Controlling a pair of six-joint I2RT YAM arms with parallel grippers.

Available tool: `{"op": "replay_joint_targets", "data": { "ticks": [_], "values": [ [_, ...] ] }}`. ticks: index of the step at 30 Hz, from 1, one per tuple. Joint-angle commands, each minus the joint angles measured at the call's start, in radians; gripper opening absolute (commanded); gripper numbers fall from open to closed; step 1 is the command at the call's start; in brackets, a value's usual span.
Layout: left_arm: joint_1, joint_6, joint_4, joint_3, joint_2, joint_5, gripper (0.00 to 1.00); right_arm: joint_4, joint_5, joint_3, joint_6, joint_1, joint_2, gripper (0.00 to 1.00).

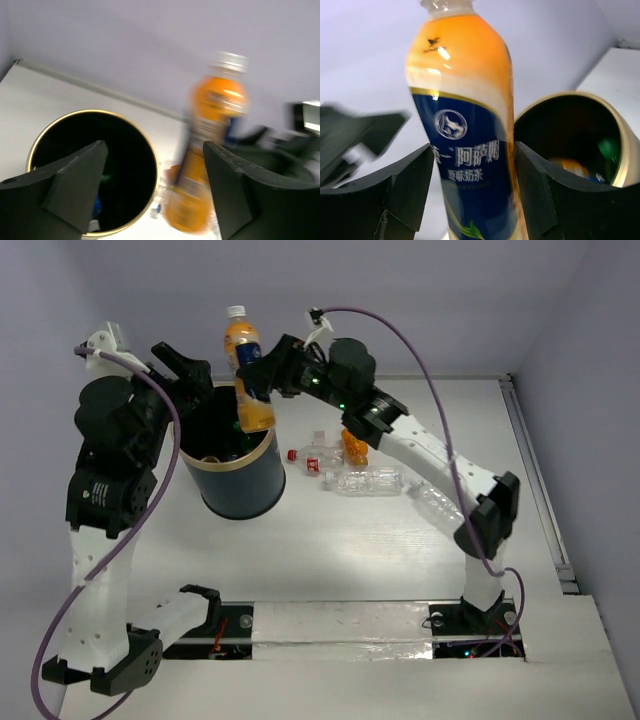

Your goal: Put the plastic bottles in the bin

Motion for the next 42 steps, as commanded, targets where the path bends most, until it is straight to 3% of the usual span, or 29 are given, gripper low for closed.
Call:
{"op": "replay_joint_targets", "data": {
  "ticks": [1,5,7,11,16,18,20,22,23,24,27,30,32,35,40,42],
  "values": [
    [-0.001,-0.029,0.033,0.041,-0.023,0.064,0.73,0.050,0.092,0.181,0.034,0.029,0.146,0.71],
    [-0.019,-0.037,0.033,0.046,-0.038,0.077,0.71,-0.131,0.125,0.532,-0.032,0.078,0.348,0.75],
    [-0.029,-0.036,0.031,0.046,-0.039,0.083,0.69,-0.218,0.125,0.600,-0.065,0.092,0.419,0.82],
    [-0.038,-0.034,0.042,0.034,-0.046,0.097,0.69,-0.113,0.155,0.392,-0.072,0.103,0.318,0.94],
    [-0.038,-0.055,0.085,-0.008,-0.041,0.207,0.63,-0.159,0.204,0.274,-0.167,0.103,0.197,0.91],
    [-0.038,-0.063,0.120,-0.034,-0.041,0.247,0.60,-0.136,0.261,0.184,-0.196,0.103,0.066,0.81],
    [-0.065,-0.077,0.149,-0.069,-0.039,0.304,0.51,-0.064,0.325,-0.025,-0.200,0.078,-0.053,0.71],
    [-0.114,-0.078,0.183,-0.086,-0.023,0.292,0.41,-0.033,0.348,-0.181,-0.181,0.044,-0.241,0.45],
    [-0.203,-0.063,0.188,-0.085,0.005,0.269,0.39,-0.009,0.358,-0.332,-0.172,-0.006,-0.304,0.37],
    [-0.257,-0.049,0.186,-0.080,0.025,0.238,0.37,-0.007,0.358,-0.408,-0.155,-0.034,-0.366,0.21],
    [-0.444,0.013,0.165,-0.042,0.144,0.160,0.29,-0.085,0.373,-0.680,-0.131,-0.165,-0.607,0.01],
    [-0.550,0.069,0.159,-0.023,0.267,0.106,0.16,-0.212,0.378,-0.881,-0.124,-0.326,-0.834,0.00],
    [-0.576,0.067,0.174,-0.055,0.341,0.109,0.01,-0.324,0.390,-0.941,-0.140,-0.397,-0.966,0.00],
    [-0.619,0.026,0.214,-0.109,0.419,0.130,0.00,-0.487,0.416,-0.966,-0.216,-0.505,-1.017,0.00],
    [-0.644,0.020,0.242,-0.126,0.533,0.071,0.00,-0.672,0.428,-0.957,-0.331,-0.591,-0.943,0.00],
    [-0.644,0.075,0.226,-0.102,0.598,0.049,0.07,-0.670,0.375,-0.974,-0.356,-0.637,-0.932,0.00]
  ]
}}
